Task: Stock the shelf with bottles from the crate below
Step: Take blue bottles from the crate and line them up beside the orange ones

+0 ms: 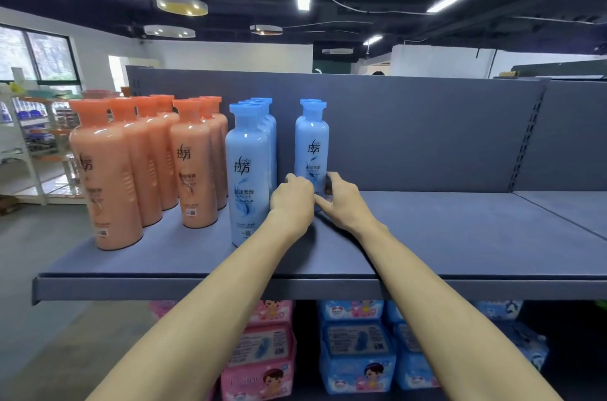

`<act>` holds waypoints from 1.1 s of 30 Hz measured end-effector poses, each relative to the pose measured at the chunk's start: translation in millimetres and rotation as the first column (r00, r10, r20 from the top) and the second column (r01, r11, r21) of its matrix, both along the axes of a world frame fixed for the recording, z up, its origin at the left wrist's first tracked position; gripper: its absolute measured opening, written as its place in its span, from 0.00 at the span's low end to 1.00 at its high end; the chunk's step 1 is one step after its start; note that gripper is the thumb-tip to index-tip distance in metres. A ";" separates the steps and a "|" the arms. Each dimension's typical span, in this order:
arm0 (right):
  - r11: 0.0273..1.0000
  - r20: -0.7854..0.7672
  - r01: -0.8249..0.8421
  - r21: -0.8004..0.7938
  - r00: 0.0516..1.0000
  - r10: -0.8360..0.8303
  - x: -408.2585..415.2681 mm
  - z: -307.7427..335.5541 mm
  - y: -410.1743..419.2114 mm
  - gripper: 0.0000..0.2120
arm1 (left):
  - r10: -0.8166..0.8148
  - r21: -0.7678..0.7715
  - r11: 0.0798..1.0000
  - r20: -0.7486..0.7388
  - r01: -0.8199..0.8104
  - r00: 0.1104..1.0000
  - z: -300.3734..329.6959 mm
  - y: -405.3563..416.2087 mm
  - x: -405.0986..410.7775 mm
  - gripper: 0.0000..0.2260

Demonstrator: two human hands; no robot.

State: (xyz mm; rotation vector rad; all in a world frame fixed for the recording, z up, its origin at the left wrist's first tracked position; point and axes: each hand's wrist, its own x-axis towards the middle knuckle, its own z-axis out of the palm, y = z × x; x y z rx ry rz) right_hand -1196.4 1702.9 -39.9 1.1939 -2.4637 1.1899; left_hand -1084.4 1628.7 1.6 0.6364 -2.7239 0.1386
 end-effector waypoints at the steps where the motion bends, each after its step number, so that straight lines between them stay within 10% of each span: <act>1: 1.000 -0.005 0.005 0.020 1.000 -0.005 2.6 0.7 1.9 0.24 | -0.003 0.008 1.000 0.003 0.003 1.000 -0.9 2.7 2.9 0.14; 13: 0.971 -0.174 0.094 0.220 0.983 -0.055 37.0 20.2 48.9 0.27 | -0.120 -0.178 0.977 -0.012 0.116 0.993 0.3 19.0 52.1 0.08; 22: 0.991 -0.230 0.019 0.130 0.973 0.011 120.7 7.9 118.0 0.23 | -0.405 -0.349 0.891 -0.318 0.291 0.857 -29.9 32.1 124.2 0.07; 33: 0.983 -0.193 0.074 0.166 0.980 -0.042 164.9 -57.6 174.2 0.18 | -0.529 -0.227 0.846 -0.255 0.482 0.809 -92.1 57.7 139.7 0.09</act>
